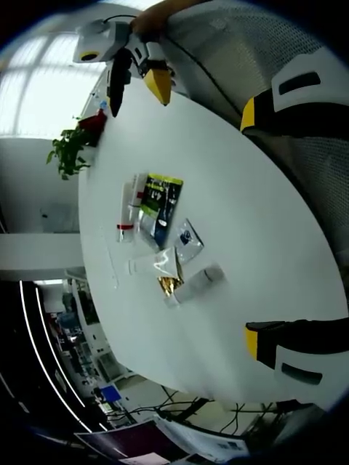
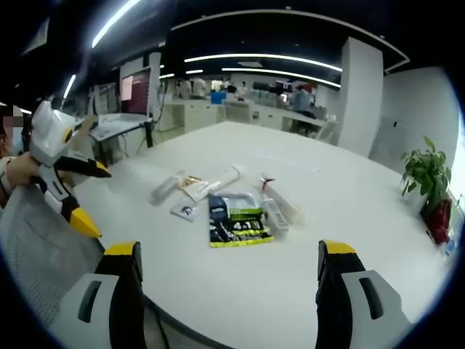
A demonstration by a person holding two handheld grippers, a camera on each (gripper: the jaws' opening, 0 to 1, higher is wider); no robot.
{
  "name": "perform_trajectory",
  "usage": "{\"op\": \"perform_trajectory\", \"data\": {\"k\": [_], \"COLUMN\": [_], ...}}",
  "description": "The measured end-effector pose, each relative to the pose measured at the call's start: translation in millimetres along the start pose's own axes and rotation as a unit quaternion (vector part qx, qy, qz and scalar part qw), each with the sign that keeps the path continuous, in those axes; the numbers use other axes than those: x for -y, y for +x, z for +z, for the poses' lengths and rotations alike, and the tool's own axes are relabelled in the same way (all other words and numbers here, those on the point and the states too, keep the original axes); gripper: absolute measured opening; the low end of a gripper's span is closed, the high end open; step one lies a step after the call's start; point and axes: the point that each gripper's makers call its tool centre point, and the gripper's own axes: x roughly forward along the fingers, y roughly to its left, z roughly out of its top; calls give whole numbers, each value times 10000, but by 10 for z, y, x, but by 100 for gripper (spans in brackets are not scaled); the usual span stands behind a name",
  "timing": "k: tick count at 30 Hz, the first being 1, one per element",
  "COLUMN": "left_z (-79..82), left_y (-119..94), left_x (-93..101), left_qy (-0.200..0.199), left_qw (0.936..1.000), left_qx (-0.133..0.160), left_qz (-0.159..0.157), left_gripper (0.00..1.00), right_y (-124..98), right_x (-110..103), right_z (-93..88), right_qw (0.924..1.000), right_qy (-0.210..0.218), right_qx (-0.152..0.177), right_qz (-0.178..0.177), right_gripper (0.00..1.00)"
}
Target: Arrange the skincare products in the storage area until every visible bottle or jar stands upright without overlapping.
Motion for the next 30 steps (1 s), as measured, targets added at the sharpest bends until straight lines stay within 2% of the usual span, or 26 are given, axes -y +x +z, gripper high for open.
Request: {"op": "perform_trajectory", "data": {"k": [9,30], "left_z": [-17,-16], "left_y": [17,22], "left_x": [-55,-17], "left_qy": [14,41], "left_qw": [10000,10000], "left_qx": [-46,-56], "left_qz": [-11,-41], "left_gripper": [99,99], "right_y": [5,1], "right_x": [-12,-22], "right_z": [1,1], "right_qw": [10000,10000], "right_qy": [-19,-29], "right_qx": [-3,0], "right_qz": [32,46], "right_gripper": [100,100]}}
